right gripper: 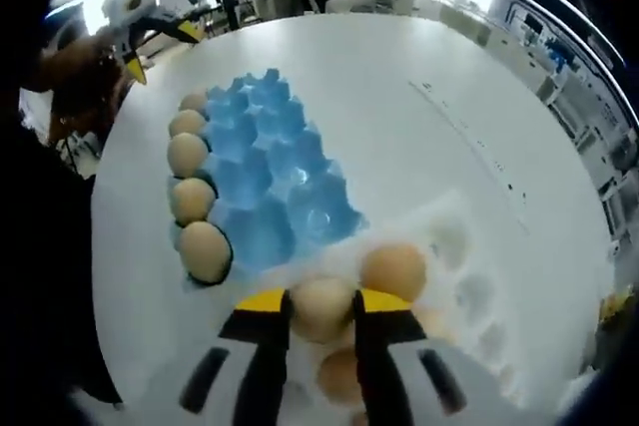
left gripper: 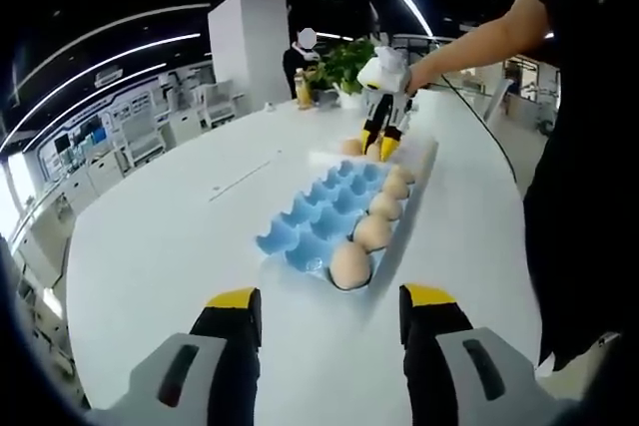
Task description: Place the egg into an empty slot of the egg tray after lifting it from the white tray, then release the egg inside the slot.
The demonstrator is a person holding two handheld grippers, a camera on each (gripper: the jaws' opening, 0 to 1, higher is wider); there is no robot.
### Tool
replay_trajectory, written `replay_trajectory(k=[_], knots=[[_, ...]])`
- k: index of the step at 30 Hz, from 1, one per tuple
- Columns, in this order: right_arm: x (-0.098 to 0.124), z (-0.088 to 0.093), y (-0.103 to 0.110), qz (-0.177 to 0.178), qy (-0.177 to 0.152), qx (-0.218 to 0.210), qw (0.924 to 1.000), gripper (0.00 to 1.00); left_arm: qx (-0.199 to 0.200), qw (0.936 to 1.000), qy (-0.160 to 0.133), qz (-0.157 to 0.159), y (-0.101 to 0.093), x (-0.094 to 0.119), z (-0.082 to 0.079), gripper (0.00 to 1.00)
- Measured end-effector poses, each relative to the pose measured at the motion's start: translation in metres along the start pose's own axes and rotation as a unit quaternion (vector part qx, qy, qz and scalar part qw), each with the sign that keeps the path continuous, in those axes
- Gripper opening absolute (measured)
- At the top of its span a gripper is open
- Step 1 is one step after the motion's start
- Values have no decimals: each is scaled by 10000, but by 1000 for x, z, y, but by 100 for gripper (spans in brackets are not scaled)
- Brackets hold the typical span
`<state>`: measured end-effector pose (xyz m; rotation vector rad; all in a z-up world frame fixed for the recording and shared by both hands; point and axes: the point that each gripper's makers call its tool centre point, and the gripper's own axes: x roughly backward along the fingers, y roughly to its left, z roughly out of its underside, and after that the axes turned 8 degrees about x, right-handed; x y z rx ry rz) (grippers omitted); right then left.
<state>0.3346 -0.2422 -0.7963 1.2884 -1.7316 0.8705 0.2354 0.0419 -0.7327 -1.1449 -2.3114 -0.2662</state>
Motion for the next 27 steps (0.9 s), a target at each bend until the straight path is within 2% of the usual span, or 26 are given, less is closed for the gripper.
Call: replay_trajectory(k=[1, 3, 7, 12, 13, 14, 16, 19, 23, 25, 27], knots=[[1, 1, 1, 22, -10, 25, 10000, 26, -9, 10000, -14, 0, 0, 0, -1, 56], [3, 0, 2, -7, -264, 202, 9994, 26, -7, 10000, -37, 17, -1, 0, -2, 55], [3, 3, 4, -175, -298, 281, 9990, 26, -26, 10000, 14, 32, -3, 1, 1, 55], [2, 3, 2, -320, -305, 189, 9988, 26, 7, 10000, 34, -55, 2, 6, 3, 55], [2, 4, 3, -261, -235, -82, 9993, 25, 18, 10000, 24, -69, 3, 6, 3, 55], [2, 4, 2, -237, -204, -98, 9995, 25, 22, 10000, 16, -85, 3, 6, 2, 55], [4, 2, 2, -80, -92, 402, 9991, 24, 29, 10000, -16, -93, 4, 5, 1, 55], [11, -2, 4, 67, -146, 672, 9976, 24, -14, 10000, -23, -66, 2, 3, 0, 55], [26, -6, 10, 134, -223, 765, 9967, 24, -17, 10000, -22, -40, 2, 2, 0, 55], [31, -6, 10, 221, -165, 1044, 9942, 24, -3, 10000, -13, -46, 4, 1, 2, 55], [37, -8, 12, 238, -207, 1006, 9944, 24, -2, 10000, -10, -42, 4, 0, 2, 55]])
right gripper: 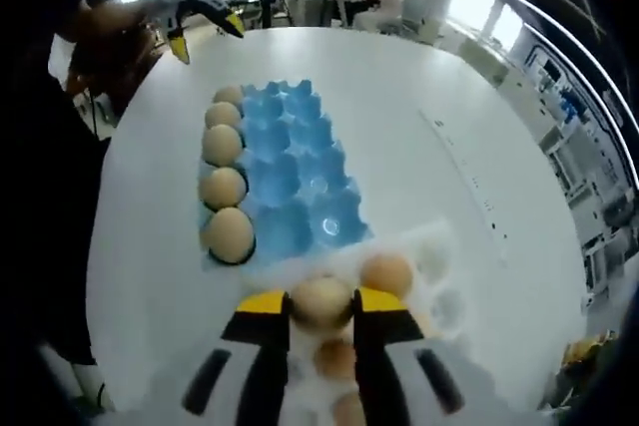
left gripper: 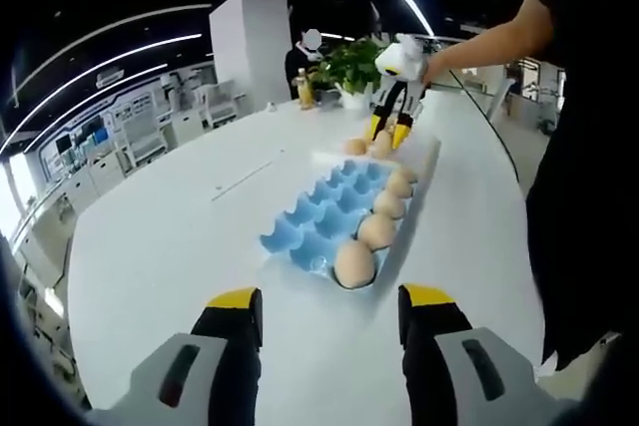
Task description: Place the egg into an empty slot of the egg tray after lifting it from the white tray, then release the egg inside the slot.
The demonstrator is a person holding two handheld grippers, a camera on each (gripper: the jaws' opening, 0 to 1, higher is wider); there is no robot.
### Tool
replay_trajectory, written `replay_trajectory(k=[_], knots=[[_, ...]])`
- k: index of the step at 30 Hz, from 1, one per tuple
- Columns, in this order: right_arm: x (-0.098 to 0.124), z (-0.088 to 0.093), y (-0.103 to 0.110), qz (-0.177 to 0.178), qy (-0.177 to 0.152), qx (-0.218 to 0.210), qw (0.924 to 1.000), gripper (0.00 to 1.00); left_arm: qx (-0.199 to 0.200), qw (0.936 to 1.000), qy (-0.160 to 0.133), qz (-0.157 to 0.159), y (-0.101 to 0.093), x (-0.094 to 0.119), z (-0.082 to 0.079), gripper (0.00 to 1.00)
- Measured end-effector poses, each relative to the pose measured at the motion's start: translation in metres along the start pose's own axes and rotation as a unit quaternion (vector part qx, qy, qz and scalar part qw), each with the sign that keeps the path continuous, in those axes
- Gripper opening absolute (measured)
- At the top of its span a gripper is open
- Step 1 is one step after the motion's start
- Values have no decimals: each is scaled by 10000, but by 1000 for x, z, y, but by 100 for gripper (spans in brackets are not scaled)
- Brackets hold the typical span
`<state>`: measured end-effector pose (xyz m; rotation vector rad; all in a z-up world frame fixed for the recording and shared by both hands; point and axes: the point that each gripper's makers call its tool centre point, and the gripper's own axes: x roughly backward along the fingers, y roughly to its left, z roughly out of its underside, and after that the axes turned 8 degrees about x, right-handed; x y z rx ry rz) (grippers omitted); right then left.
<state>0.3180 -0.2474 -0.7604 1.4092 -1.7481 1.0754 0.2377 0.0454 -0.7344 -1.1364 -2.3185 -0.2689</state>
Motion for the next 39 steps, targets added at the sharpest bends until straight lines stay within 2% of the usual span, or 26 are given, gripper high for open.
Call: replay_trajectory(k=[7, 17, 39], knots=[[6, -12, 0, 26, -95, 75, 9999, 24, -38, 10000, -13, 37, -1, -2, -2, 55], [-6, -34, 6, -74, -206, 260, 9994, 24, -32, 10000, -9, 43, 0, -2, 0, 55], [-46, -118, 18, -419, -752, 734, 9936, 24, -41, 10000, -1, 73, 3, -3, 2, 56]])
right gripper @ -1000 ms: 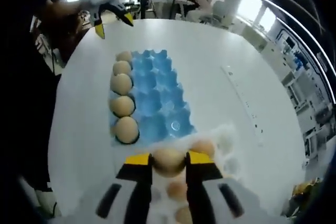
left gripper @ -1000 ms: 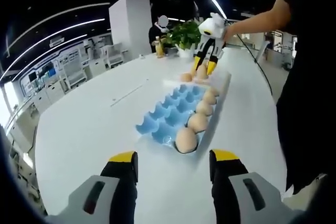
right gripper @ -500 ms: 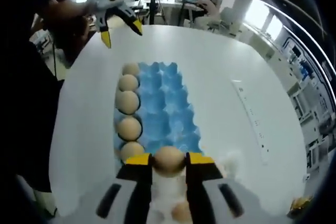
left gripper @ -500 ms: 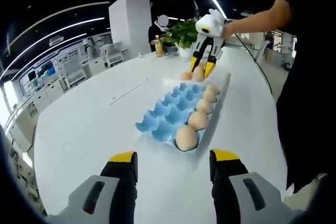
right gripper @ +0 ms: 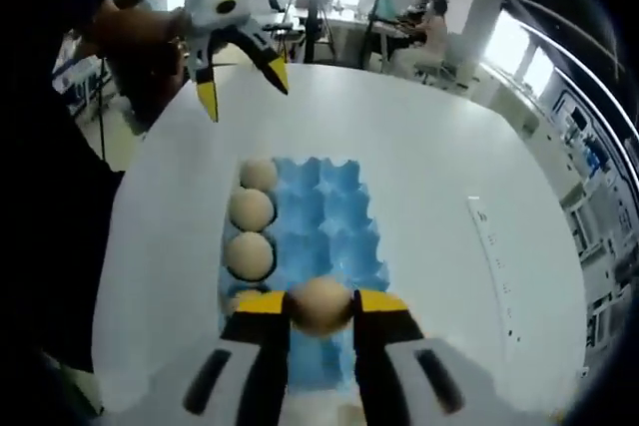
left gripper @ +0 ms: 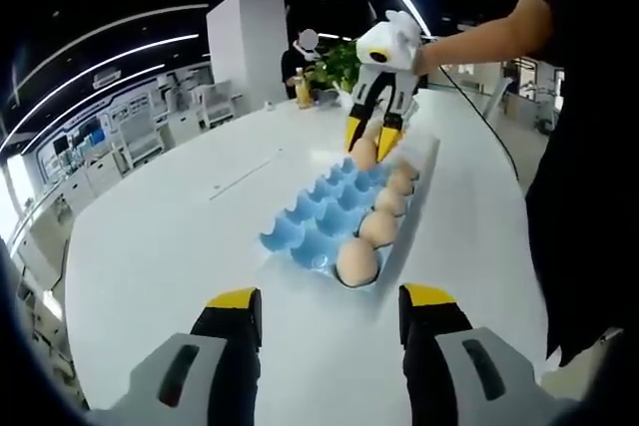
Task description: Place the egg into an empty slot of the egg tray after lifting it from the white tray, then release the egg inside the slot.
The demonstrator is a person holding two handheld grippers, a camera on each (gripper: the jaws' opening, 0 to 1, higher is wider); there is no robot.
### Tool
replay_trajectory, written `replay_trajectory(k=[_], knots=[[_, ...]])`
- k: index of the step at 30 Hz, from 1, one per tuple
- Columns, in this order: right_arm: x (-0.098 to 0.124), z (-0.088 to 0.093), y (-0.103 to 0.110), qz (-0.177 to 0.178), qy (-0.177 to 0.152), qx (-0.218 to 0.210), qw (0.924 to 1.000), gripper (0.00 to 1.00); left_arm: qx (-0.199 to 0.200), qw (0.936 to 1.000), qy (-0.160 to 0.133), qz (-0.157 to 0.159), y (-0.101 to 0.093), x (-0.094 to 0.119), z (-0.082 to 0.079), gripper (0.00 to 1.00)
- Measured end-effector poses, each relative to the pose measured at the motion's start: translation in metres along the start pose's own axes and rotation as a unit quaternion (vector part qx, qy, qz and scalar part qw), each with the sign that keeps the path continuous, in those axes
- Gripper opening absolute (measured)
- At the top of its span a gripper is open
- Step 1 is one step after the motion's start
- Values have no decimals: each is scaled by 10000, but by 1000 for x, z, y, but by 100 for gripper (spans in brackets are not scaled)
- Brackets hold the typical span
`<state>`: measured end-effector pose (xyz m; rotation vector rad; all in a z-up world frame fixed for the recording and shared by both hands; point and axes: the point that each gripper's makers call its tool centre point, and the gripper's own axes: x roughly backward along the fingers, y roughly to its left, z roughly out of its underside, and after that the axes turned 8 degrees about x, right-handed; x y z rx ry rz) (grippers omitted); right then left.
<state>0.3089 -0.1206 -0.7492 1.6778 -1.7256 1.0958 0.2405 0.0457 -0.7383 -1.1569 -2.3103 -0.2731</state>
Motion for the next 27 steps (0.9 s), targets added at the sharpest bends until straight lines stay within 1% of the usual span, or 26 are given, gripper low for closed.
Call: replay_trajectory(k=[6, 11, 18, 24, 27], knots=[[-13, -23, -1, -90, -174, 100, 9998, 24, 1, 10000, -14, 15, 0, 0, 0, 56], [-21, -36, -3, -138, -279, 147, 9994, 24, 8, 10000, -45, 2, 2, 1, -1, 56], [-41, -60, -3, -284, -423, 281, 9983, 24, 11, 10000, -84, -9, 4, 3, -1, 56], [-53, -73, 1, -392, -464, 416, 9973, 24, 38, 9999, -116, -46, 6, 6, -1, 55], [-57, -76, 2, -431, -468, 435, 9970, 24, 43, 9999, -121, -53, 7, 6, -1, 55]])
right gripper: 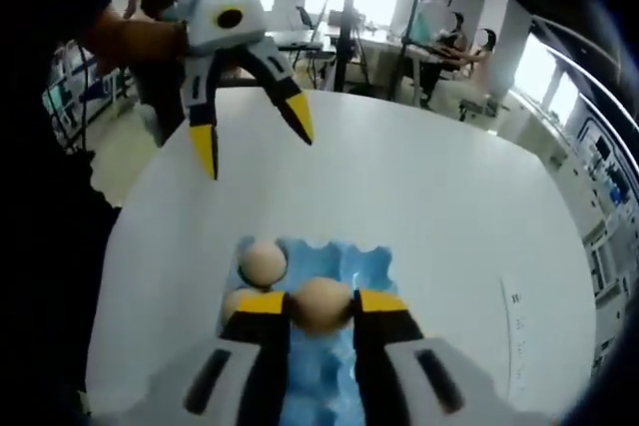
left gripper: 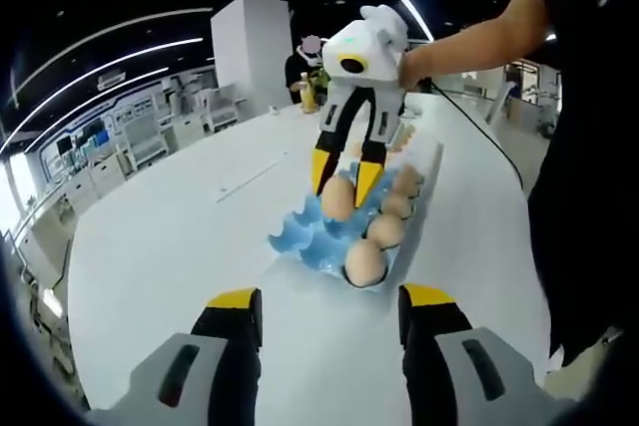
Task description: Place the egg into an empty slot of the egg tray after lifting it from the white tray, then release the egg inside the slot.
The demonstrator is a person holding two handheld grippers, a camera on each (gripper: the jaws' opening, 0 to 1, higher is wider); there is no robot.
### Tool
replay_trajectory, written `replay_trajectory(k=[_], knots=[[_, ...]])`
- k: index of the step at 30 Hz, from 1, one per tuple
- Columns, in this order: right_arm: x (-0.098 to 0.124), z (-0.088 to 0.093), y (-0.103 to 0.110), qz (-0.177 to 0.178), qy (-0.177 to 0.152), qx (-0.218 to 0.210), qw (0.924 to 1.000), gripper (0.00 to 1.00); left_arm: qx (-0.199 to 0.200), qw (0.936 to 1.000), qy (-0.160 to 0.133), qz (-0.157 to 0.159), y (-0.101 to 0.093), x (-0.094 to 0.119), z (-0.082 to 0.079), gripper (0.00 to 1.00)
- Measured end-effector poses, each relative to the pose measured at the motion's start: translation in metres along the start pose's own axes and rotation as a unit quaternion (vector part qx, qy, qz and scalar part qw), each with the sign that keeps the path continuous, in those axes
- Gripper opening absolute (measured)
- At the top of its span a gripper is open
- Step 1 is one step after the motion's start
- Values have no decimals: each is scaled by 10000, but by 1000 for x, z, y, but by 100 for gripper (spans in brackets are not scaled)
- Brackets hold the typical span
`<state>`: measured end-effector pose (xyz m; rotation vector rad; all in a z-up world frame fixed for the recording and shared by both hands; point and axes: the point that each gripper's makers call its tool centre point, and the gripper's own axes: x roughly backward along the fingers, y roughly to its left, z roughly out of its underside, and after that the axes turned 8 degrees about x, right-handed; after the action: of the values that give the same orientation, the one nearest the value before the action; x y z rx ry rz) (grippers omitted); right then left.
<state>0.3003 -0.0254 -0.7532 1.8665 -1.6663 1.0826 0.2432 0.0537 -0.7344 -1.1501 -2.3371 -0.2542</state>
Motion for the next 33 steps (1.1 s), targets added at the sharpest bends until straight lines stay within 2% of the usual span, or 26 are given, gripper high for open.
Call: replay_trajectory(k=[11, 27, 33], knots=[[-22, -12, 1, -146, -33, 82, 9999, 24, 10, 10000, -10, 2, 0, 0, 1, 55], [-52, -6, 5, -381, 128, -18, 9992, 24, 46, 10000, -58, -12, 1, 0, 1, 55], [-55, -5, 4, -422, 157, -138, 9989, 24, 46, 10000, -50, -9, 1, 0, 2, 55]])
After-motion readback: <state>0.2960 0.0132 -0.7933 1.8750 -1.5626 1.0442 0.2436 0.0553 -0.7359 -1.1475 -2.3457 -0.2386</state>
